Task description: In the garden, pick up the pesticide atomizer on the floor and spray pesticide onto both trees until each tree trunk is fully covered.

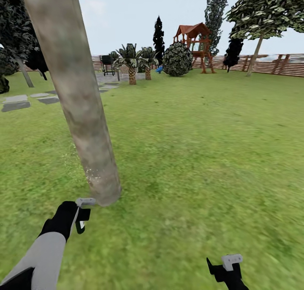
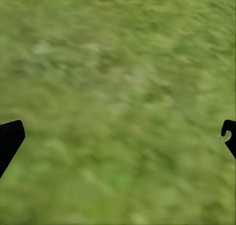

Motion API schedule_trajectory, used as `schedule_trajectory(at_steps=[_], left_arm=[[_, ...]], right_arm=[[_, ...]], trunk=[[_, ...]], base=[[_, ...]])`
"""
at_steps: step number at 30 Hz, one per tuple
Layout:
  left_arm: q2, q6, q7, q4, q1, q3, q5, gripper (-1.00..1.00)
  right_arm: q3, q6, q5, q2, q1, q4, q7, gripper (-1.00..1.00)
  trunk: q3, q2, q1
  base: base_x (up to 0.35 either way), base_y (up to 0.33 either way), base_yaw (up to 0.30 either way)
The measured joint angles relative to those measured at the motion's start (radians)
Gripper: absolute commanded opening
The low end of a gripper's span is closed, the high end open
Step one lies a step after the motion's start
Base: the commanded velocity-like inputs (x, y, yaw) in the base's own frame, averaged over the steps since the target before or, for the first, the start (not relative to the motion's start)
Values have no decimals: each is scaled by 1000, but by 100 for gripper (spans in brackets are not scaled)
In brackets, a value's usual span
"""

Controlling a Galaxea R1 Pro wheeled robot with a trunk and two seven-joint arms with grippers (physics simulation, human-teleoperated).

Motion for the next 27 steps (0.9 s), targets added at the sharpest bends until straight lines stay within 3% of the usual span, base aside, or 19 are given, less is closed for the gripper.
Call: schedule_trajectory(at_steps=[4,10,12,17,22,24,27], left_arm=[[-16,14,-6,-4,-26,-9,1,-100],[-37,40,-11,0,-140,-10,0,-100],[-31,54,-11,1,-161,-11,-4,-100],[33,82,-14,-5,-173,-12,-10,-100],[19,122,-16,0,-238,-12,4,-100],[7,164,-17,-2,-270,-31,1,-100],[12,176,-17,-4,-284,-58,-4,-100]], right_arm=[[0,0,0,-1,0,0,0,100],[0,0,0,-1,0,0,0,100],[0,0,0,-1,0,0,0,100],[0,0,0,-1,0,0,0,100],[0,0,0,-1,0,0,0,100],[0,0,0,-1,0,0,0,100],[0,0,0,-1,0,0,0,100]], trunk=[[0,0,0],[0,0,0],[0,0,0],[0,0,0],[0,0,0],[0,0,0],[0,0,0]], base=[[-1,0,19],[0,0,0],[0,0,0],[0,0,3],[0,0,217],[0,0,266],[0,0,69]])
